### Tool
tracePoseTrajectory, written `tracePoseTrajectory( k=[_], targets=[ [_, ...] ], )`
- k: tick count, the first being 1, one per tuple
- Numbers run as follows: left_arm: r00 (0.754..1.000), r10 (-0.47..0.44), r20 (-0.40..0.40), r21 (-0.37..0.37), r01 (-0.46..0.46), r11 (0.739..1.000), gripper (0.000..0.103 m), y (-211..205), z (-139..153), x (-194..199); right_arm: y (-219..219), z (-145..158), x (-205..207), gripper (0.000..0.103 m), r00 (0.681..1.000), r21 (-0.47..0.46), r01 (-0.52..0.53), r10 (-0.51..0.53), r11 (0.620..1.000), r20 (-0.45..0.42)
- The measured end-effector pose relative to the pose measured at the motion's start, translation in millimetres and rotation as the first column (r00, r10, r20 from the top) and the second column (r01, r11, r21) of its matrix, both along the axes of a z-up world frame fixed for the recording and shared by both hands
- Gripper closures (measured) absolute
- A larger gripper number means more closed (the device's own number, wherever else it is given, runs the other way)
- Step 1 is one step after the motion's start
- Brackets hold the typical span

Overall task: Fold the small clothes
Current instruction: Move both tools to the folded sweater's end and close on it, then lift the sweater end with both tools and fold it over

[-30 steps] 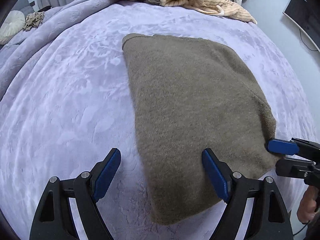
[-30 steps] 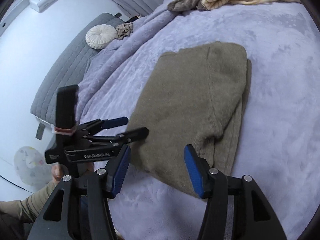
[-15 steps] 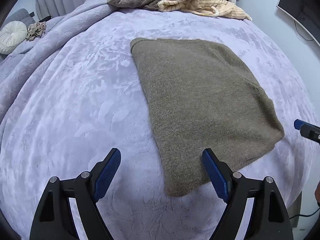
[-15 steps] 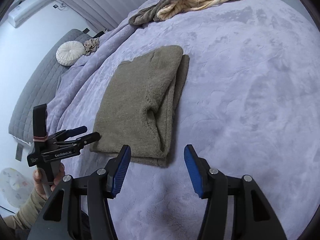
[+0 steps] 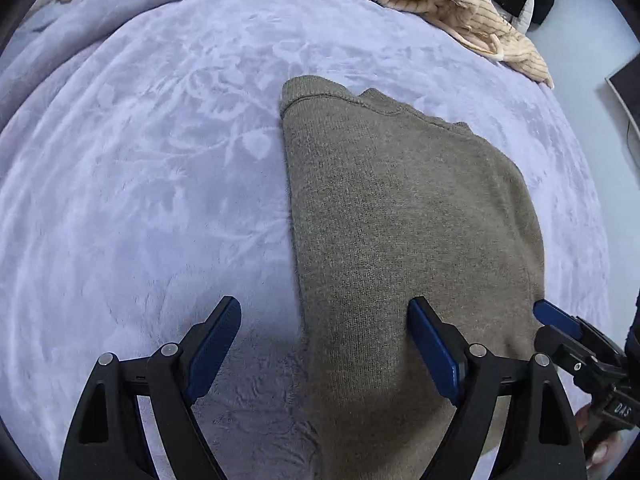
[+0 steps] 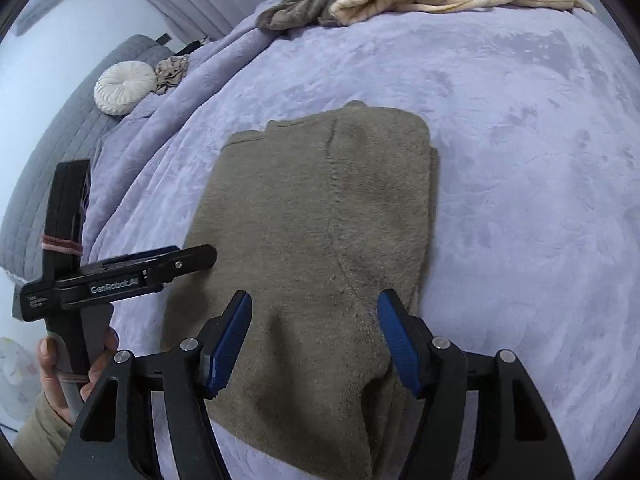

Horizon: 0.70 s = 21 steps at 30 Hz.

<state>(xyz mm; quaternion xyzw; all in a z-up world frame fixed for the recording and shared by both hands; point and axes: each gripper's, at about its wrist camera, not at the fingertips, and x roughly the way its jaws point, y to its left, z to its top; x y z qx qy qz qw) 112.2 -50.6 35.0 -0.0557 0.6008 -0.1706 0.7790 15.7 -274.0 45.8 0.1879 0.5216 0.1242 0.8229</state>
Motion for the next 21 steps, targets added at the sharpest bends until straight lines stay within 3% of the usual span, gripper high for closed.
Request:
tracePoseTrajectory(
  k=[3, 5, 7, 11, 16, 17, 18, 19, 21],
  targets=[
    [0.999, 0.011, 0.048, -0.063, -0.008, 0.998, 0.017, 24, 18, -6, -24, 21, -14, 0.031, 0.997, 0.029, 0.05, -0.051, 0.998, 0.055],
    [1.0, 0.002, 0.026, -0.12, 0.001, 0.993, 0.017, 35, 19, -3, -45, 35, -25, 0.019, 0.991, 0.003, 0.089, -0.089, 0.996, 0.104],
    [1.0, -0.008, -0.015, -0.161, 0.006, 0.987, 0.017, 36, 12, 3, -64, 38, -24, 0.019, 0.989, 0.007, 0.112, -0.112, 0.994, 0.097],
    [0.995, -0.079, -0.067, -0.183, 0.065, 0.981, 0.017, 9, -14, 9, -77, 11, 0, 0.019, 0.993, 0.089, 0.116, -0.117, 0.989, 0.008],
    [0.991, -0.089, -0.1, -0.27, 0.059, 0.961, 0.017, -11, -34, 18, -45, -31, 32, 0.019, 0.997, 0.196, 0.036, -0.021, 0.98, -0.08],
    [0.991, -0.092, -0.095, -0.275, 0.063, 0.959, 0.02, -15, -36, 20, -40, -38, 38, 0.022, 0.996, 0.202, 0.032, -0.014, 0.979, -0.09],
    [0.991, -0.099, -0.086, -0.274, 0.072, 0.959, 0.033, -17, -36, 20, -34, -46, 44, 0.027, 0.994, 0.215, 0.032, -0.009, 0.976, -0.106],
    [0.992, -0.105, -0.07, -0.254, 0.084, 0.964, 0.035, -20, -35, 20, -30, -52, 48, 0.041, 0.994, 0.218, 0.029, -0.004, 0.976, -0.114],
    [0.992, -0.119, -0.033, -0.237, 0.108, 0.966, 0.048, -22, -26, 16, -23, -53, 52, 0.053, 0.993, 0.227, 0.028, -0.001, 0.974, -0.117]
  ],
)
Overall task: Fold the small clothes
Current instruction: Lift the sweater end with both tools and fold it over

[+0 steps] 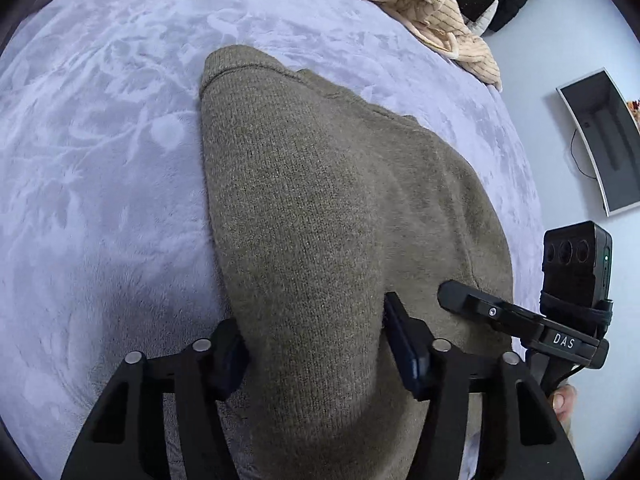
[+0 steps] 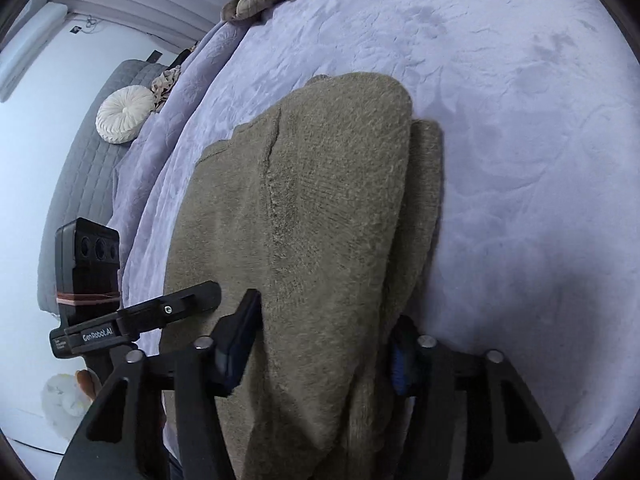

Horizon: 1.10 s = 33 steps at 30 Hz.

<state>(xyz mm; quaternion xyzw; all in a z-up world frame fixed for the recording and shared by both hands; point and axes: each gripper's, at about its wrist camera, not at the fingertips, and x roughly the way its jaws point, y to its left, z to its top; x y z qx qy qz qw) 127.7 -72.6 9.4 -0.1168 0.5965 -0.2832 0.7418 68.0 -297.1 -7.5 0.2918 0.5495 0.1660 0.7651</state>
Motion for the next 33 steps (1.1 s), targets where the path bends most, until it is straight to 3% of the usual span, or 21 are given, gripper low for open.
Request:
tracePoseTrajectory(
  k=[2, 5, 20, 33],
  targets=[
    [1.0, -0.011, 0.029, 0.015, 0.011, 1.0, 0.051, -2, 9, -4, 4, 10, -4, 0.061, 1.0, -0.016, -0.009, 0.009, 1.0, 0.029],
    [0.998, -0.024, 0.05, 0.047, 0.022, 0.999, 0.053, -4, 17, -8, 11, 24, -12, 0.063, 0.998, -0.042, -0.028, 0.03, 0.999, 0.055],
    [0.994, -0.025, 0.106, 0.083, 0.016, 0.996, 0.053, 30, 66, -56, 48, 86, -55, 0.064, 0.995, -0.112, -0.026, 0.037, 0.993, 0.097],
    [0.989, -0.027, 0.143, 0.117, 0.01, 0.993, 0.053, 57, 74, -121, 80, 99, -113, 0.064, 0.991, -0.139, -0.051, 0.068, 0.989, 0.119]
  ],
)
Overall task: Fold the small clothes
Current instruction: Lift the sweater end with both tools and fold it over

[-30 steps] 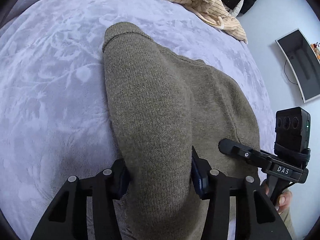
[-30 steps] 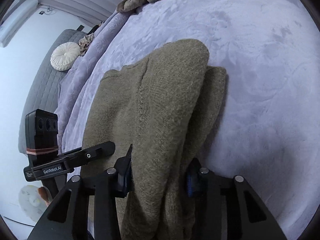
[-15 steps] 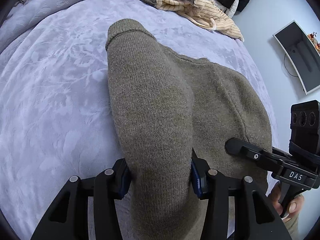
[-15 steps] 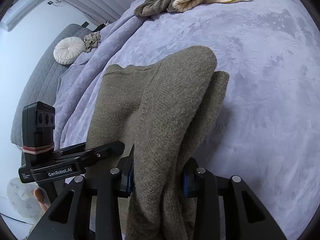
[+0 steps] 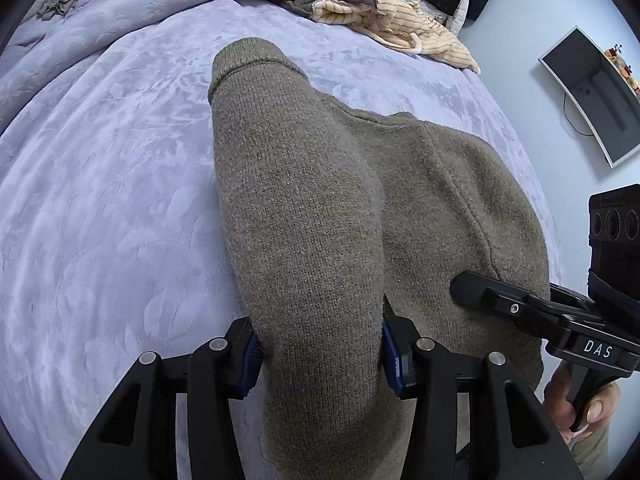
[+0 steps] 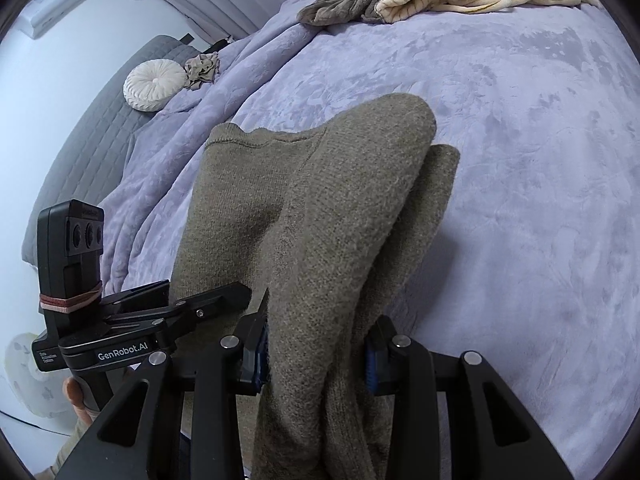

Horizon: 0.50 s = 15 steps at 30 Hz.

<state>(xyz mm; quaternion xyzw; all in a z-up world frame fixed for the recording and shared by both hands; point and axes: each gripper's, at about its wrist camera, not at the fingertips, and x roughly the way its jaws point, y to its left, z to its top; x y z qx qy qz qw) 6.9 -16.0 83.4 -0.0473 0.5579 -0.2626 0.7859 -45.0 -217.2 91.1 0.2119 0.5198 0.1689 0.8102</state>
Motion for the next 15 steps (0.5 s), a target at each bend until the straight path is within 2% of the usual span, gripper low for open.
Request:
tracePoseTrajectory(
  k=[15],
  targets=[
    [1.0, 0.006, 0.007, 0.02, -0.006, 1.0, 0.053, 17, -10, -45, 24, -6, -45, 0.064, 1.0, -0.007, -0.021, 0.021, 1.0, -0.006]
  ],
)
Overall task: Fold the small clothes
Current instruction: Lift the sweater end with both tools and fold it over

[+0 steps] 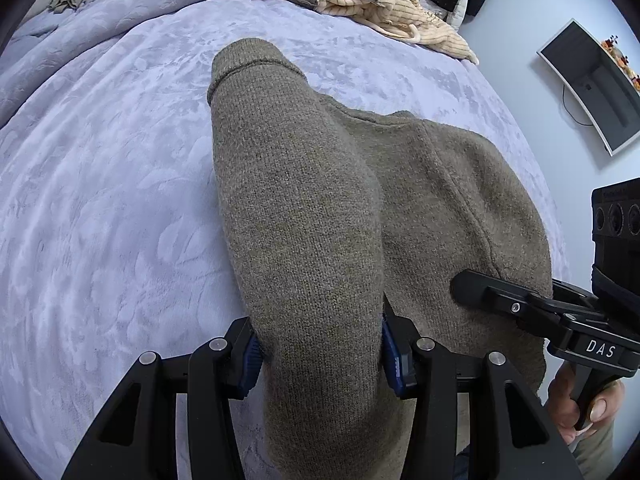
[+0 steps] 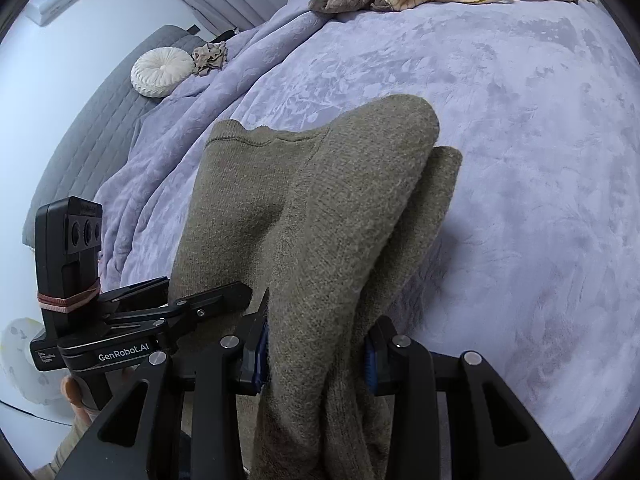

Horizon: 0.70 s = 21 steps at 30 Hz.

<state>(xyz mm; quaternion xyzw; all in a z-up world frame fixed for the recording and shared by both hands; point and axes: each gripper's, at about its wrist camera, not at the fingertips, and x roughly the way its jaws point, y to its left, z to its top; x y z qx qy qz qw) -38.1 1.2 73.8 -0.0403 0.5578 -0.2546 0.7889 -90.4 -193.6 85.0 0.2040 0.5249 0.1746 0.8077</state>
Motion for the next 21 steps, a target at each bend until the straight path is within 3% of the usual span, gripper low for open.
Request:
tracePoseTrajectory(
  k=[8, 21],
  targets=[
    [1.0, 0.005, 0.011, 0.02, -0.005, 1.0, 0.053, 5, -5, -11, 8, -3, -7, 0.064, 1.0, -0.009, -0.015, 0.015, 1.0, 0.005],
    [1.0, 0.02, -0.023, 0.021, -0.02, 1.0, 0.052, 13, -31, -14, 8, -39, -1, 0.064, 0.999, 0.022, -0.016, 0.017, 1.0, -0.044]
  ],
)
